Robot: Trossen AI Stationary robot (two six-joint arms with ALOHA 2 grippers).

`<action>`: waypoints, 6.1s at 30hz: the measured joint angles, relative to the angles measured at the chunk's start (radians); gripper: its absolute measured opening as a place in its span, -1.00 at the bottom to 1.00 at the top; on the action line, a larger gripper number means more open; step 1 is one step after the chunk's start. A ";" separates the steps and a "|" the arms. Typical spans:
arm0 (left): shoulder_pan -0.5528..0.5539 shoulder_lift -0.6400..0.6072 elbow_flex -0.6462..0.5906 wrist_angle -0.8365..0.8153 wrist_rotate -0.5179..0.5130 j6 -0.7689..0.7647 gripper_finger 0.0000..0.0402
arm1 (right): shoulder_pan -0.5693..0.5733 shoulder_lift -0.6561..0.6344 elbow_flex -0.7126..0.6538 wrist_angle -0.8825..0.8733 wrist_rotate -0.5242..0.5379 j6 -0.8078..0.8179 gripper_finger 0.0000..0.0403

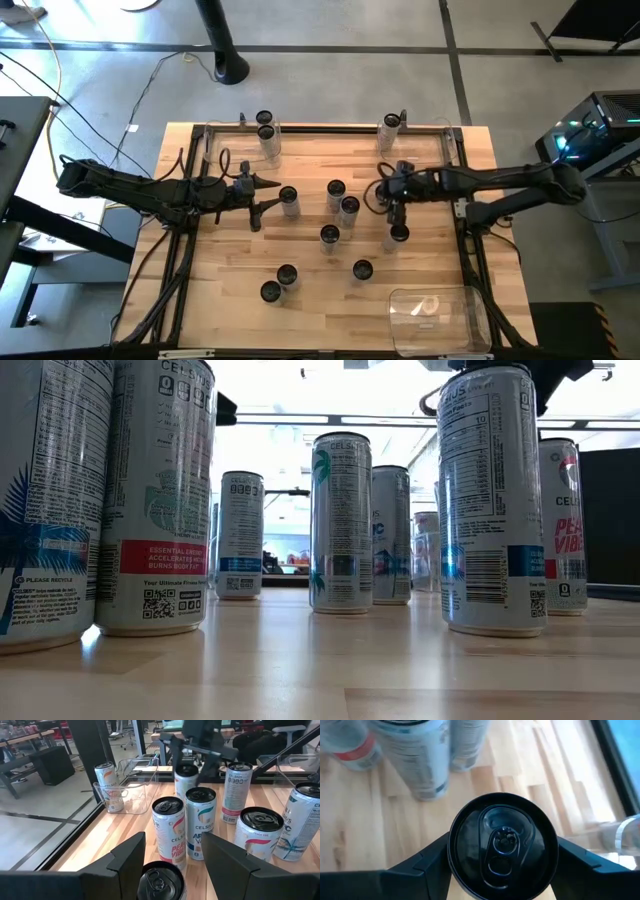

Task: Sort soda cans
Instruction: Put the white-yellow soda cans into the top left transparent bin

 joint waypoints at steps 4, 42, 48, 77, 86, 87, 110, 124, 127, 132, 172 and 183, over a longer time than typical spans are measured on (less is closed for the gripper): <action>0.000 0.000 0.000 -0.003 0.000 -0.009 -0.07 | -0.025 -0.042 0.000 -0.002 0.000 -0.019 0.22; 0.000 0.000 0.000 0.004 0.000 -0.009 -0.07 | -0.026 -0.304 -0.146 -0.007 0.011 0.153 0.58; 0.000 0.000 0.000 0.003 0.000 -0.009 -0.07 | -0.026 -0.304 -0.120 -0.109 0.030 0.178 0.58; 0.000 0.000 0.000 0.003 0.000 -0.009 -0.07 | -0.026 -0.304 -0.095 -0.291 0.247 0.351 0.58; 0.000 0.000 0.000 0.003 0.000 -0.009 -0.07 | -0.026 -0.304 -0.095 -0.334 0.147 0.378 0.58; 0.000 0.000 0.000 0.003 0.000 -0.009 -0.07 | -0.026 -0.304 -0.095 -0.375 0.123 0.395 0.58; 0.000 0.000 0.000 0.009 0.001 -0.009 -0.07 | -0.027 -0.277 -0.095 -0.258 -0.064 0.857 0.58; 0.000 0.000 0.000 0.010 0.001 -0.008 -0.07 | -0.027 -0.137 -0.095 -0.139 0.054 0.778 0.58; 0.000 0.000 0.000 0.010 0.000 -0.008 -0.07 | -0.027 -0.132 -0.095 -0.138 0.087 0.767 0.58; 0.000 0.000 0.000 0.010 0.000 -0.008 -0.07 | -0.027 -0.133 -0.095 -0.125 0.145 0.741 0.58; 0.000 0.000 0.000 0.008 0.001 -0.016 -0.07 | 0.017 -0.055 -0.006 0.003 0.168 0.514 0.19; 0.000 0.000 0.000 0.007 0.001 -0.015 -0.07 | 0.067 -0.056 0.197 -0.149 0.299 0.465 0.19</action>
